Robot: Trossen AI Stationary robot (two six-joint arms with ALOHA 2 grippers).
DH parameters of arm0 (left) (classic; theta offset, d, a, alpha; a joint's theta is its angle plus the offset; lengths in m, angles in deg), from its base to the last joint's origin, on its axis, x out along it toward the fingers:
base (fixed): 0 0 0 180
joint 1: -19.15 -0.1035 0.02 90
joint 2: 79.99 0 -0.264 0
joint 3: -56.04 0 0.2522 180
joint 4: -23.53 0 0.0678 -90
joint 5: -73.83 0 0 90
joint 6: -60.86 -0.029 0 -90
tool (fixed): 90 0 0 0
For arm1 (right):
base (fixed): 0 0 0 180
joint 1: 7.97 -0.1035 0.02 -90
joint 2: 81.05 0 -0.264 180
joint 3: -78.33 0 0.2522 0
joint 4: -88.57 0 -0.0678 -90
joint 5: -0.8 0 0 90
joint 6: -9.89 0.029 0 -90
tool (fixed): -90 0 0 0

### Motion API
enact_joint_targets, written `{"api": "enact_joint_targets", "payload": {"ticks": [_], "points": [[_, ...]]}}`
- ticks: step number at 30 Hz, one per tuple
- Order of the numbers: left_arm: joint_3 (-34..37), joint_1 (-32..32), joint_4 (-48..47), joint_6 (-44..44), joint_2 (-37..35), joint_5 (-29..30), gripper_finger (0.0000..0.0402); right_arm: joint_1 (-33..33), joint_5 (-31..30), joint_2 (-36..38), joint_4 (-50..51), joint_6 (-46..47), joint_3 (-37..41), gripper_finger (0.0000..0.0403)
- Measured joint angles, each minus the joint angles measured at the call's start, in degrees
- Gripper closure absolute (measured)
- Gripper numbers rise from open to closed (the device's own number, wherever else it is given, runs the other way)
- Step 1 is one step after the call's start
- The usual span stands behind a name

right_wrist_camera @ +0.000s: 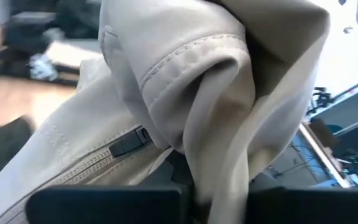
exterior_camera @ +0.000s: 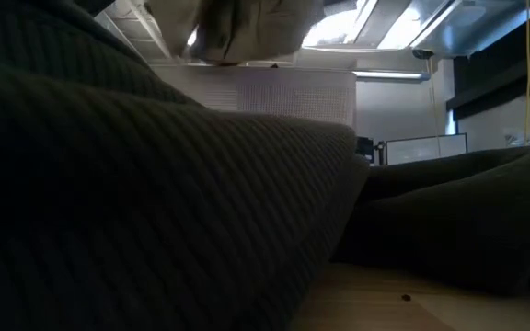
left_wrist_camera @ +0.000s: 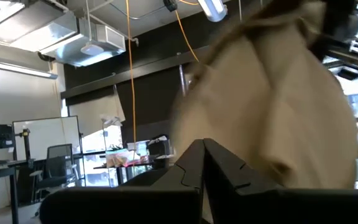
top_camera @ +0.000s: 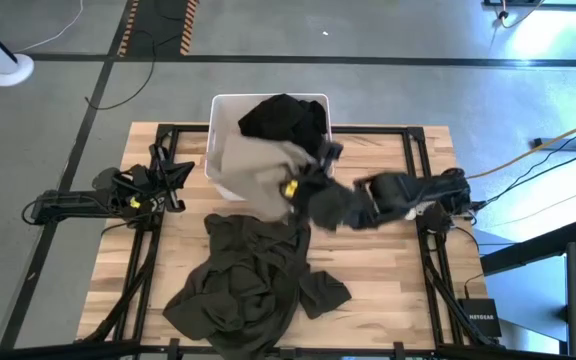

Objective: Sort clothes
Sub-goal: Put the brown jacket into the white laundry organizer

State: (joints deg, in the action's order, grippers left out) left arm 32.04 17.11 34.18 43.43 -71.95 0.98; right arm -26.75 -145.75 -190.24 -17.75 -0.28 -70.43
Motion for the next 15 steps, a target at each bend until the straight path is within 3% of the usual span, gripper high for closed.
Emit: {"api": "enact_joint_targets", "payload": {"ticks": [7, 11, 15], "points": [[0.0, 0.0, 0.0, 0.0, 0.0, 0.0, 0.0402, 8.2, 2.6, 1.1, -15.6, -16.1, 0.0, 0.0373], [0.0, 0.0, 0.0, 0.0, 0.0, 0.0, 0.0402, 13.7, 12.0, 1.1, -20.0, -22.6, 0.0, 0.0373], [0.0, 0.0, 0.0, 0.0, 0.0, 0.0, 0.0401, 19.5, 20.9, 1.1, -19.0, -21.8, 0.4, 0.0373]]}}
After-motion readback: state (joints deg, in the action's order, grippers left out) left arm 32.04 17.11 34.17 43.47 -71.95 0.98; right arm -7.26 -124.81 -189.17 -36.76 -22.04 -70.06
